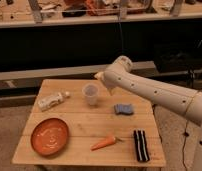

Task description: Pick up the ceramic cup

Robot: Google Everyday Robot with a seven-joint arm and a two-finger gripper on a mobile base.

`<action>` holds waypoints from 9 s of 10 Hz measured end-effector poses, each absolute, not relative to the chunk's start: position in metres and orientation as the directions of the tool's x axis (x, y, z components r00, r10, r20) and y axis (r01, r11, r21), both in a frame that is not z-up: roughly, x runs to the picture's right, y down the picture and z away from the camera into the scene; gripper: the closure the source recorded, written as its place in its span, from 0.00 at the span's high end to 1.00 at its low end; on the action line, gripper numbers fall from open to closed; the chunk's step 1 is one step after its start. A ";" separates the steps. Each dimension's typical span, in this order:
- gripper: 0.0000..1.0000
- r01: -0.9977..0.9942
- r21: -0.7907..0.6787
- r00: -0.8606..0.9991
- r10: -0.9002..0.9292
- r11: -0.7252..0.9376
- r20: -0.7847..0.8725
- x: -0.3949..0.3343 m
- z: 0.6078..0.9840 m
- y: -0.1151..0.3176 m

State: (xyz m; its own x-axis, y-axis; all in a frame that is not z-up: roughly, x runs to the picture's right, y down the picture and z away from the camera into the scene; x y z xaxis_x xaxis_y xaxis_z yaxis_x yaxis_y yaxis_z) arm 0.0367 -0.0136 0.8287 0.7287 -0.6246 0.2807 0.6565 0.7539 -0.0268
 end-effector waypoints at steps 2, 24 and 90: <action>0.80 0.671 -0.016 0.709 -0.635 0.741 0.306 0.029 0.832 -0.010; 0.80 0.791 0.073 0.505 -0.715 0.608 0.483 -0.005 0.862 0.022; 0.00 0.915 0.225 0.187 -0.846 0.335 0.500 -0.081 0.774 -0.031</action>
State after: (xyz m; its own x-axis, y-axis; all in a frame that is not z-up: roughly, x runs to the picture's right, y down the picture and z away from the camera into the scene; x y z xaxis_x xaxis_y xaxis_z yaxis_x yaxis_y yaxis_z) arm -0.0813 -0.0307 0.7744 0.1865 -0.8456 0.5002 0.9150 0.3350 0.2250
